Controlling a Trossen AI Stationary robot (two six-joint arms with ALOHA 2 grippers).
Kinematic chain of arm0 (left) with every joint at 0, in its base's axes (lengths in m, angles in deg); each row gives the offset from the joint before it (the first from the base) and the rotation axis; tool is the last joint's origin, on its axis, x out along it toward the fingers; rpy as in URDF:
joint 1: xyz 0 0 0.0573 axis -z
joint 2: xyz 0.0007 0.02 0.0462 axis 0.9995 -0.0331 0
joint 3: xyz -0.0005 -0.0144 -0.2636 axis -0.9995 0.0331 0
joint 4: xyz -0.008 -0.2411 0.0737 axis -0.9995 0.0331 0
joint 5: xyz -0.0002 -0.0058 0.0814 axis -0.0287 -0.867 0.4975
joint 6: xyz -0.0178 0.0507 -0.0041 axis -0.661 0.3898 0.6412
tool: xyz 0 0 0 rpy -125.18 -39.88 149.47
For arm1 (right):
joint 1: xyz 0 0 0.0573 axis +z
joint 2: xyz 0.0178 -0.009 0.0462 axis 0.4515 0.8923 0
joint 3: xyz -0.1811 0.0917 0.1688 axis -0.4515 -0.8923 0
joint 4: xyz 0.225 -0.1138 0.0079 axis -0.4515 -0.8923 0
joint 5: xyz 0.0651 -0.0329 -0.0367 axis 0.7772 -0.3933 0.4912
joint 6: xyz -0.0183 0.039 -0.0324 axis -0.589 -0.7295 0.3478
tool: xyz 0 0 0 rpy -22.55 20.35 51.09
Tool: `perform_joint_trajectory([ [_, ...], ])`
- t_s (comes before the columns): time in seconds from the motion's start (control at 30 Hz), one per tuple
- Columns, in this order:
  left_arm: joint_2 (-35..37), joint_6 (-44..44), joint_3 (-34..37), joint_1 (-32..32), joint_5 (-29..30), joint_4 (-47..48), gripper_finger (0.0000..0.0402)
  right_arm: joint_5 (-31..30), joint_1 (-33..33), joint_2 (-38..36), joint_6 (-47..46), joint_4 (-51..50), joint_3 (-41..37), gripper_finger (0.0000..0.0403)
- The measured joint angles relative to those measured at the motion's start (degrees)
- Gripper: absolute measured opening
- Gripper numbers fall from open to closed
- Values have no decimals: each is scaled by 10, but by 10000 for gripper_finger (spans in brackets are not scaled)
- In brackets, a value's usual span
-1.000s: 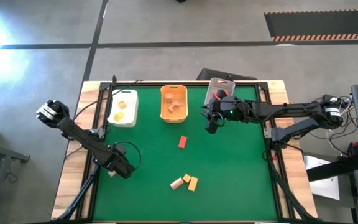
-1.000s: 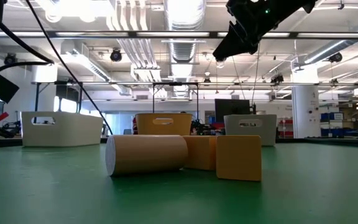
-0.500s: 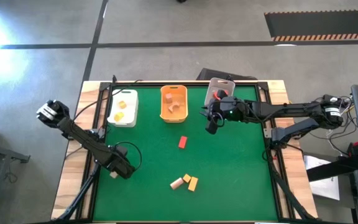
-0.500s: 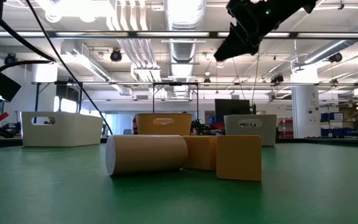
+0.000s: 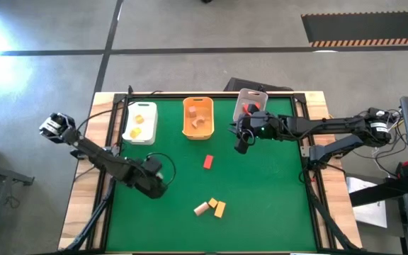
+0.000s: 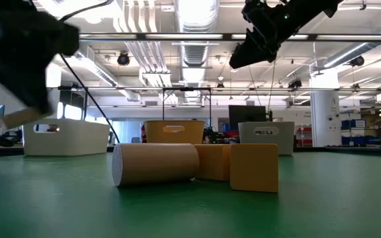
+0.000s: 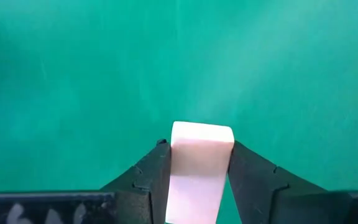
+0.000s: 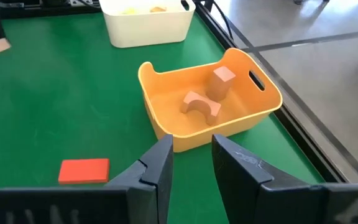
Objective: Sort & place blocks by color
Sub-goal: Put the brown block into the yellow bin
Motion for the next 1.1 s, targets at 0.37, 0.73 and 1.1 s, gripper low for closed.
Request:
perform_joint_trajectory([
  [0.37,19,526,-2,-210,114,-341,122,0,6,-1,-9,7,-27,83],
  [0.73,-76,709,21,-436,12,-719,123,0,26,-1,-45,46,-50,68],
  [1.1,-214,707,7,-488,6,-786,123,0,54,-1,-90,69,-57,68],
])
